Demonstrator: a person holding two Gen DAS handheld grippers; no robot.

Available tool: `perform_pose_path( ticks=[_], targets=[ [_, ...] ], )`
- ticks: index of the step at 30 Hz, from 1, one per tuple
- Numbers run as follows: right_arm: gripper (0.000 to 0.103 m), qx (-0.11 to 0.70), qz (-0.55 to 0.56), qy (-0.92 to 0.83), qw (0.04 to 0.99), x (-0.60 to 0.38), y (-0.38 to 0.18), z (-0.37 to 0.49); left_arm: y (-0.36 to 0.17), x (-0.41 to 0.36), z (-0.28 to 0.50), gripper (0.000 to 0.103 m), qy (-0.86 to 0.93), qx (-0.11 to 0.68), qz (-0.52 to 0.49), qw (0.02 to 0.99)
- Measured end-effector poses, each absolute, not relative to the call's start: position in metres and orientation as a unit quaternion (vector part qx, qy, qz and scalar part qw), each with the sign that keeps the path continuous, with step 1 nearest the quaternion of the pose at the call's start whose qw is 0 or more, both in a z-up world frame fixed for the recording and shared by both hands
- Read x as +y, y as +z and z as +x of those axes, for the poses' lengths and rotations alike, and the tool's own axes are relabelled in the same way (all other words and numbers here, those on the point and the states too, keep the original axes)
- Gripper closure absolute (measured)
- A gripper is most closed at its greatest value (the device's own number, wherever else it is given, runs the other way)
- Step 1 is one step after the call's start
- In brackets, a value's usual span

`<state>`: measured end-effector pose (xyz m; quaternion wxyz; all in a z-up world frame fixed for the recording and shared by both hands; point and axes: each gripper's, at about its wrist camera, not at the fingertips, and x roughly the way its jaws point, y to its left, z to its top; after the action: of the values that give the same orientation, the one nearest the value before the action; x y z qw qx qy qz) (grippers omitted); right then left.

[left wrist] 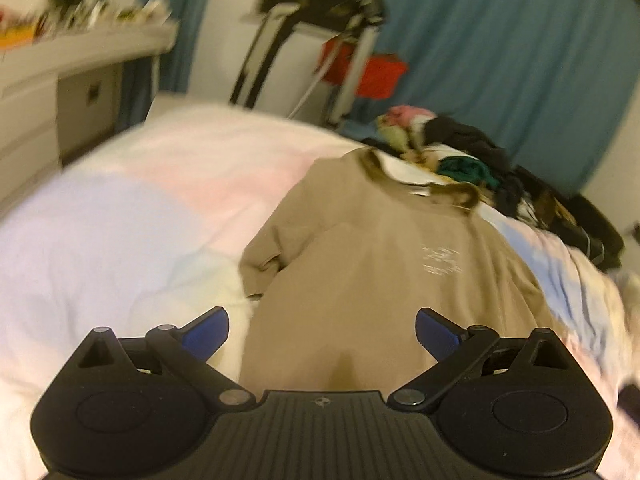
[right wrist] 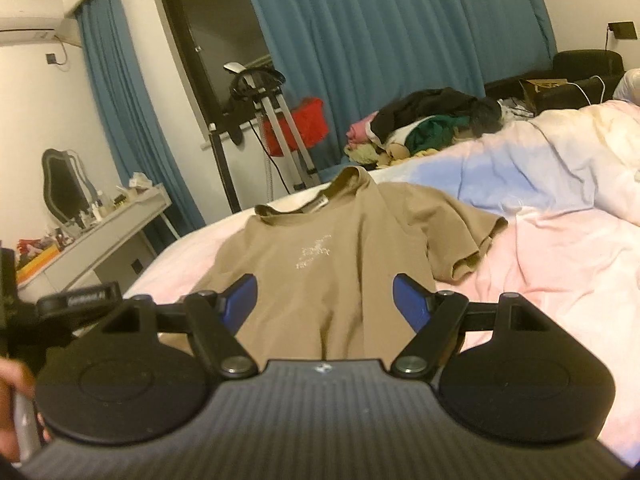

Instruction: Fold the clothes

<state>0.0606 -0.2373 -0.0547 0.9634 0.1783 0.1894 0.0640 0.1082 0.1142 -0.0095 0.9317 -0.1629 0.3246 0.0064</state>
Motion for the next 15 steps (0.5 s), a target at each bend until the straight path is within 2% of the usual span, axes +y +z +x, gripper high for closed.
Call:
perform_pose_path(
  ticks=[3,10,15],
  targets=[
    [0.026,0.198,0.178,0.064,0.962,-0.234,-0.061,0.064,-0.019,0.136,0.127,0.008,0.023,0.342,-0.203,0.917],
    [0.026,0.227,0.169,0.064,0.957,-0.226,-0.078,0.077,-0.041,0.186,0.16,0.032,0.059,0.356,-0.294,0.885],
    [0.026,0.245,0.172,0.059,0.952,-0.221,-0.088,0.084,-0.05,0.206,0.177,0.042,0.054,0.341,-0.332,0.878]
  ],
)
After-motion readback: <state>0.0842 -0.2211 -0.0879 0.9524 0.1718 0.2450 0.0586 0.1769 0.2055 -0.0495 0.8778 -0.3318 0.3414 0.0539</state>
